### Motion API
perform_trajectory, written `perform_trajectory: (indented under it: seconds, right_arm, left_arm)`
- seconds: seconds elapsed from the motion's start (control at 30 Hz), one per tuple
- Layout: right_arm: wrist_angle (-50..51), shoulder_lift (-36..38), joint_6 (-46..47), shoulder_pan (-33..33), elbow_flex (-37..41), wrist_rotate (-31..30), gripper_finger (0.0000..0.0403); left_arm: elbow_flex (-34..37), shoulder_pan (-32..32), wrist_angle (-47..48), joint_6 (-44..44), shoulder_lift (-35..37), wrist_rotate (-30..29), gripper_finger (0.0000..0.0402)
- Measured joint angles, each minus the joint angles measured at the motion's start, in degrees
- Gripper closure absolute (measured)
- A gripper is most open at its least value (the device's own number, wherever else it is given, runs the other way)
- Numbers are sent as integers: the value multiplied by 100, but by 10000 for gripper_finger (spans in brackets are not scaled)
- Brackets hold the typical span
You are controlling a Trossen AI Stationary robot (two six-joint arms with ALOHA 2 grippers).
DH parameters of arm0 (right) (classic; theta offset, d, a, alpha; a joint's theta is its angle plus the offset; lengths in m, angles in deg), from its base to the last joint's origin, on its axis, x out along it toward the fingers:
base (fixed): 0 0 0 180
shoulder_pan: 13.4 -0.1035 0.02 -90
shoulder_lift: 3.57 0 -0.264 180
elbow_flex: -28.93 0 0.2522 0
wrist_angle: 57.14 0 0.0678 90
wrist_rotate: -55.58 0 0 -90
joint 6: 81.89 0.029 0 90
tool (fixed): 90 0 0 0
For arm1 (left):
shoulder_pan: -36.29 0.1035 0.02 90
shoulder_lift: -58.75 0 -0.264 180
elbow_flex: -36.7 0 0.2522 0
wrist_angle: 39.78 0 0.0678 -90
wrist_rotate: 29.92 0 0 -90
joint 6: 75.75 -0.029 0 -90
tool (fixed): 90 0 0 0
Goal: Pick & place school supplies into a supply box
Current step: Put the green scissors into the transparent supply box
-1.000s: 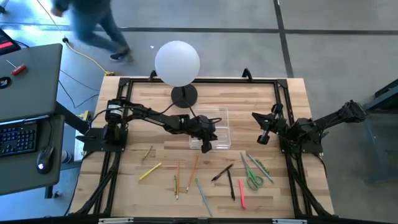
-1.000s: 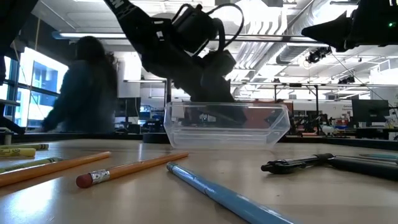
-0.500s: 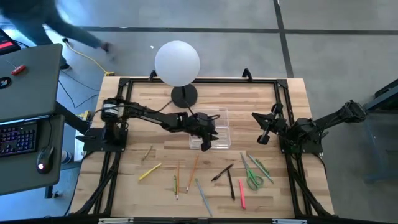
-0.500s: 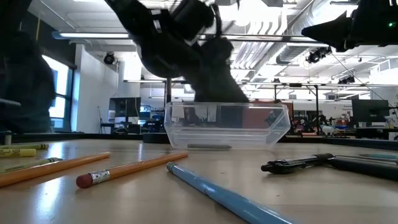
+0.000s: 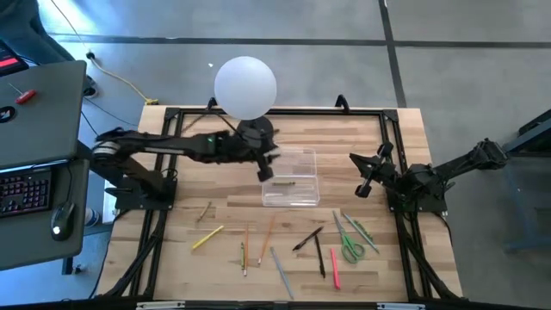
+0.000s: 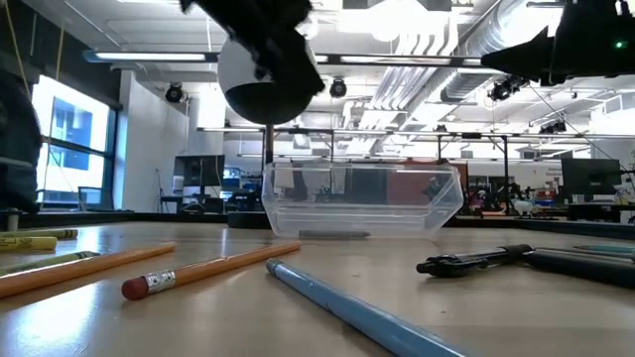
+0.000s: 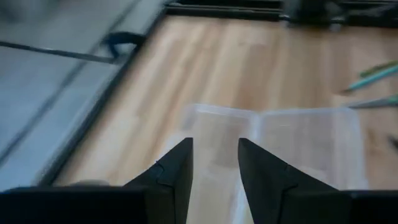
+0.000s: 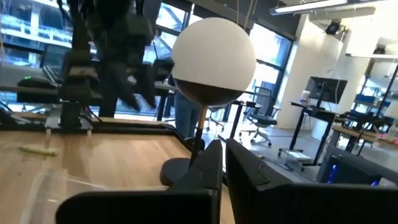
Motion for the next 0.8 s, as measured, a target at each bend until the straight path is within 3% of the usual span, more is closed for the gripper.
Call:
perform_trajectory:
  seconds: [0.13, 0.37, 0.53, 0.67, 0.8]
  right_arm:
    - [142, -97, 486, 1, 0, 147, 402]
    - [-53, -709, 1183, 0, -1, 1227, 402]
    - [-369, -1430, 1769, -4, -39, 807, 402]
    - [-287, -1858, 1835, -4, -537, 715, 402]
    - [1108, -2218, 1869, -4, -1618, 791, 402]
  left_arm:
    - [2, -19, 823, -9, 595, -507, 243]
    - [2, -17, 1564, 44, 1300, -766, 243]
    - [2, -17, 1669, -100, 1401, -1245, 243]
    - [2, -17, 1658, -230, 1401, -1482, 243]
    - [2, -17, 1648, -234, 1401, -1881, 243]
